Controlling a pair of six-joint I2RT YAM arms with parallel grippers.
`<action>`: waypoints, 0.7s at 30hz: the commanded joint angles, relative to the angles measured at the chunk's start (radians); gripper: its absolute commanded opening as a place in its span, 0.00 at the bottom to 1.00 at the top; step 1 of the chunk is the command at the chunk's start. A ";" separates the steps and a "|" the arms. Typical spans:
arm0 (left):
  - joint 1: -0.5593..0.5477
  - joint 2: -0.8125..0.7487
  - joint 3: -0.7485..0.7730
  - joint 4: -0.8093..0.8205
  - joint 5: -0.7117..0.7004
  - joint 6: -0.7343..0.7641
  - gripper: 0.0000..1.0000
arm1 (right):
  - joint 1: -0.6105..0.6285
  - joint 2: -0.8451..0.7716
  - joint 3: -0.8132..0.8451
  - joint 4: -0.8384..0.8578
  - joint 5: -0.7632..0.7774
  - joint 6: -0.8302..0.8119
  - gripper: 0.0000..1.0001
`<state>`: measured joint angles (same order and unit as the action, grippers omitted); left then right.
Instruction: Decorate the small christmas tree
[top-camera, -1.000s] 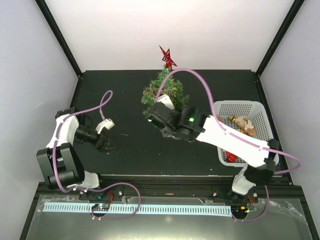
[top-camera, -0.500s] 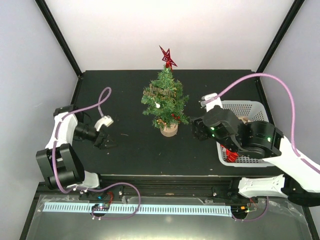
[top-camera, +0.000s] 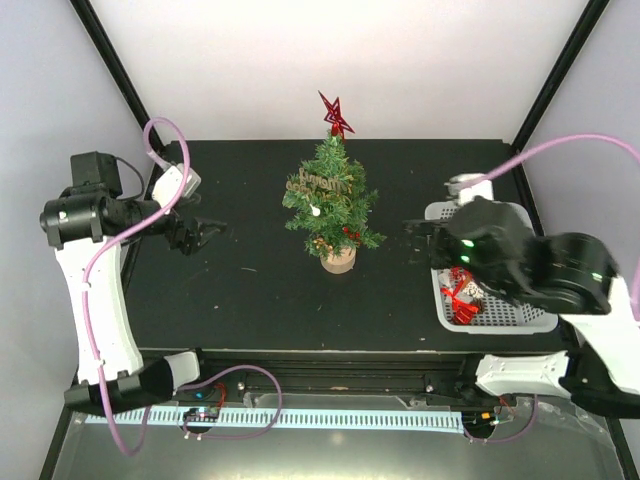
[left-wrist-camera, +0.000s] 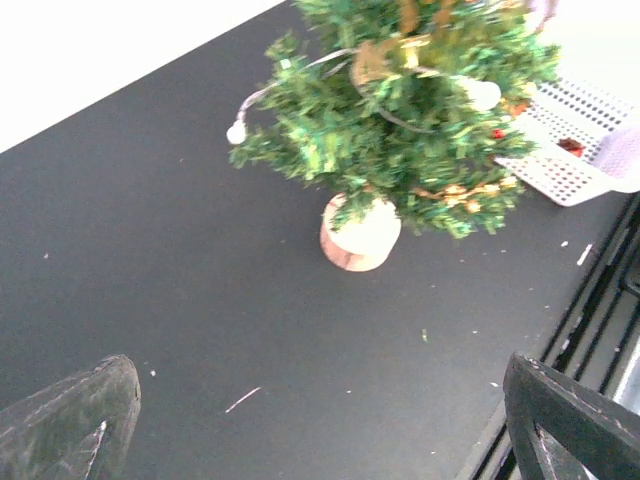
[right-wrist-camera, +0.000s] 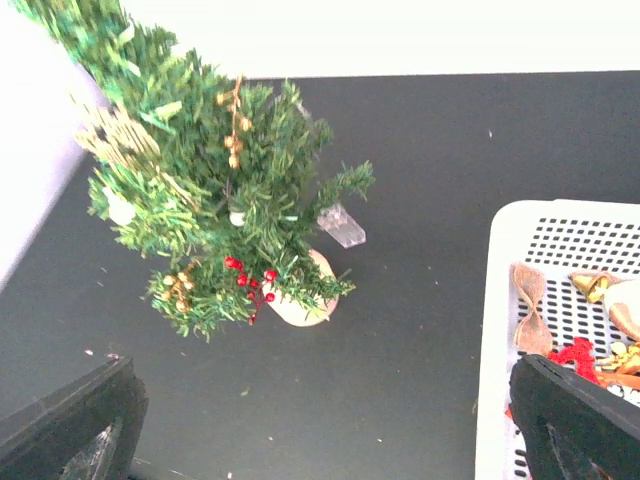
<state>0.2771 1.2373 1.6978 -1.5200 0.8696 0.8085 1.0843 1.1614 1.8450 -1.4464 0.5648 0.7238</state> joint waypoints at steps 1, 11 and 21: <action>-0.028 -0.076 -0.001 -0.037 0.071 -0.073 0.99 | -0.009 -0.105 0.035 -0.039 0.042 0.036 1.00; -0.030 -0.202 -0.011 -0.035 0.169 -0.075 0.99 | -0.009 -0.208 -0.089 -0.008 0.072 0.066 1.00; -0.031 -0.192 0.017 -0.037 0.163 -0.116 0.99 | -0.009 -0.203 -0.145 0.059 0.063 0.002 1.00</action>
